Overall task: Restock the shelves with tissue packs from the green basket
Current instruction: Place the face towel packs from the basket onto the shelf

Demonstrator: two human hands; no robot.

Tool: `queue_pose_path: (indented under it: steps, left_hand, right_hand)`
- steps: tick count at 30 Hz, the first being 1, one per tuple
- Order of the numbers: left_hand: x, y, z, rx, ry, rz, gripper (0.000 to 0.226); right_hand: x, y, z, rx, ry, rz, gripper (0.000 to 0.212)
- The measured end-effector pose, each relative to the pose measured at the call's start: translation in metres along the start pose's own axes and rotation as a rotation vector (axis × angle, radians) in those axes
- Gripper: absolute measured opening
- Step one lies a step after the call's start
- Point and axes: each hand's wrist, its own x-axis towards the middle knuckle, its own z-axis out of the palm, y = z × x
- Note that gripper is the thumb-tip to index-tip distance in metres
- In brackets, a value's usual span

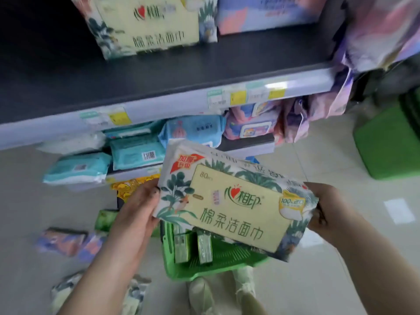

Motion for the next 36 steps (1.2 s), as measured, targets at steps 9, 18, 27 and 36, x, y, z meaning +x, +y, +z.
queue_pose_path:
  steps: [9, 18, 27, 36]
  left_hand:
    - [-0.024, 0.090, 0.016, -0.095, -0.003, 0.251, 0.081]
    - [0.022, 0.142, 0.023, 0.064, 0.274, 0.390, 0.014]
    - [0.073, 0.226, 0.029, 0.279, 0.378, 0.781, 0.036]
    - [0.141, 0.255, 0.023, 0.305, 0.407, 0.763, 0.045]
  right_hand:
    - [-0.032, -0.086, 0.022, 0.051, -0.035, -0.222, 0.032]
    - [0.001, -0.145, 0.082, 0.053, -0.019, -0.566, 0.020]
    - [0.008, -0.224, 0.153, -0.027, -0.085, -0.869, 0.019]
    - [0.039, -0.271, 0.188, 0.001, -0.231, -1.023, 0.019]
